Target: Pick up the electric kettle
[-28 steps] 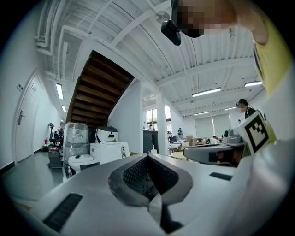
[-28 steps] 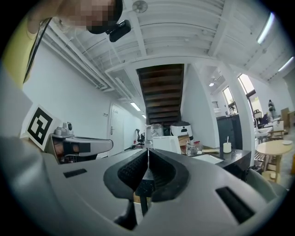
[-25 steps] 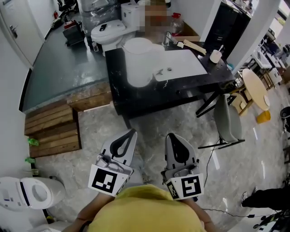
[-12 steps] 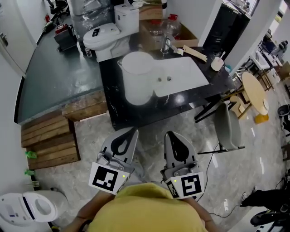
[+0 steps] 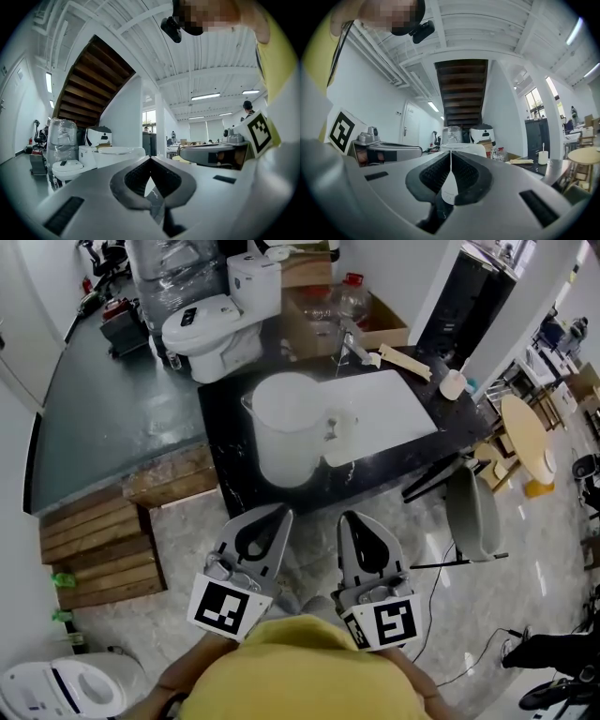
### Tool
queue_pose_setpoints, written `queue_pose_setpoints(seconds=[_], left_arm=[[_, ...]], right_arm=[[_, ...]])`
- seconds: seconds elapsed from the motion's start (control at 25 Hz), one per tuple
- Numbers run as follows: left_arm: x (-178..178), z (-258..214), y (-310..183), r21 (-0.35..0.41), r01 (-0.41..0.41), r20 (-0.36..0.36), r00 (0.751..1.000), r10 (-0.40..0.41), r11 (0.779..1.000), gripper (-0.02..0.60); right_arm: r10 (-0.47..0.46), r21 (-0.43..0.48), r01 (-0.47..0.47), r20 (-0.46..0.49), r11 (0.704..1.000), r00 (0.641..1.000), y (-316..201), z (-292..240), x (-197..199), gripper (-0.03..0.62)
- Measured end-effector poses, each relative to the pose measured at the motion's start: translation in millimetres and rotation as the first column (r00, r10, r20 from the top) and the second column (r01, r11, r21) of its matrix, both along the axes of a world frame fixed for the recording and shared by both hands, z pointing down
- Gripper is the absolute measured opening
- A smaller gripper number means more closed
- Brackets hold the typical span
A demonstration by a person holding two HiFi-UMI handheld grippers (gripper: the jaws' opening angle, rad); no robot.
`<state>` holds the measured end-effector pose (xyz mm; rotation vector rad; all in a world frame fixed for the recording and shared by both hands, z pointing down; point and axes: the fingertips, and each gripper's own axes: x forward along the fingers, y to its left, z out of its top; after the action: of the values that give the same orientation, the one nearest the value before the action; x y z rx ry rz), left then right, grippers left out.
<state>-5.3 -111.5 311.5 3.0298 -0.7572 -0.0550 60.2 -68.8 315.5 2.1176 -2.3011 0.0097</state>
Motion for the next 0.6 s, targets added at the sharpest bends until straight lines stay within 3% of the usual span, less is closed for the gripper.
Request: queue_pose_setpoints(seconds=[0.6], left_arm=[[30, 14, -31, -0.032, -0.035, 0.015, 0.999, 0.035, 0.999, 0.009]], right_arm=[[-0.044, -0.024, 0.044, 0.014, 0.999, 0.999, -47, 9, 14, 0.023]])
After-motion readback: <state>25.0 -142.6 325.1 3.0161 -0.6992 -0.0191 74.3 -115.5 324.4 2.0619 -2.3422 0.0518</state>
